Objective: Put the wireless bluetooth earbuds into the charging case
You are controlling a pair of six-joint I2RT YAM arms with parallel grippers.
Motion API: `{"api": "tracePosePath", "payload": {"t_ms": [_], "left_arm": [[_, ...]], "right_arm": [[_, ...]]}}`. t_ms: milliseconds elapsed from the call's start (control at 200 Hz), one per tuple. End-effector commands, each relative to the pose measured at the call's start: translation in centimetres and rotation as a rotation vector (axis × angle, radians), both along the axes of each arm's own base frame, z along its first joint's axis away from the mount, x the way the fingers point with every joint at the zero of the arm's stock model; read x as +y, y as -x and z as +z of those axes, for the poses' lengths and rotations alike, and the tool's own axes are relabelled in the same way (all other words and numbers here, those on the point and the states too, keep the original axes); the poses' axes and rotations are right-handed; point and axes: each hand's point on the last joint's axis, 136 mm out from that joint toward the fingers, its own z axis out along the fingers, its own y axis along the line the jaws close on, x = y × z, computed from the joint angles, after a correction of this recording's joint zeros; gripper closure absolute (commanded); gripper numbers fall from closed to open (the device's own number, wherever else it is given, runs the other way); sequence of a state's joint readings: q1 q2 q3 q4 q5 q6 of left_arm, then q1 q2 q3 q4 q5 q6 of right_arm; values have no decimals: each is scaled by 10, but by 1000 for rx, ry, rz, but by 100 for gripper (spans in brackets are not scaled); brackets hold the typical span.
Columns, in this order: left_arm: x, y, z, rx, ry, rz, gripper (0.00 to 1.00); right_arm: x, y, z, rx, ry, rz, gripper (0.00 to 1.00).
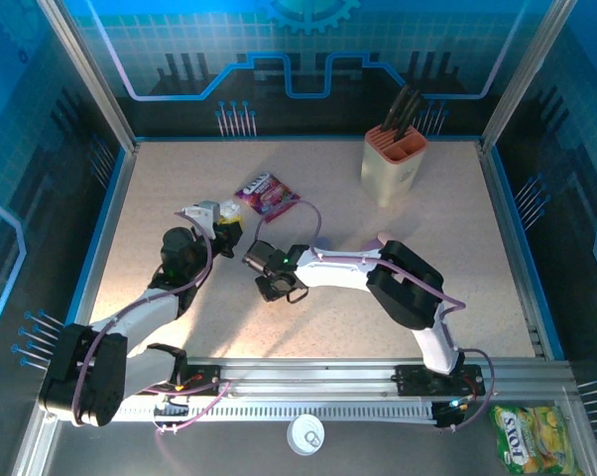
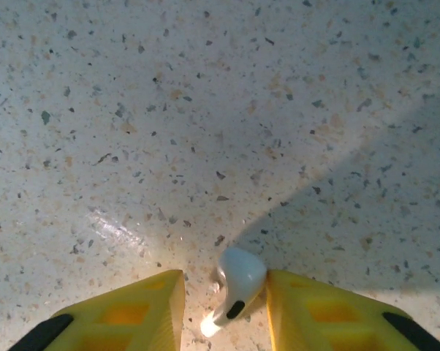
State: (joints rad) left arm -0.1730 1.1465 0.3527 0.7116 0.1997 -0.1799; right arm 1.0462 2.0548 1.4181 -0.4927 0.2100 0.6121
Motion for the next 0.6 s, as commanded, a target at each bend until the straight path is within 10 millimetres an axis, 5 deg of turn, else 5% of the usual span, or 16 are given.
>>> {"api": "tracePosePath", "payload": {"t_ms": [0, 335, 595], "left_arm": [[-1, -1, 9, -27, 13, -18, 83], [-6, 1, 11, -35, 15, -48, 83], [-11, 6, 11, -56, -1, -83, 83]], "right_arm": [[-8, -2, -7, 15, 53, -24, 71], [-22, 0, 5, 14, 63, -14, 85], [-71, 14, 10, 33, 86, -60, 85]]}}
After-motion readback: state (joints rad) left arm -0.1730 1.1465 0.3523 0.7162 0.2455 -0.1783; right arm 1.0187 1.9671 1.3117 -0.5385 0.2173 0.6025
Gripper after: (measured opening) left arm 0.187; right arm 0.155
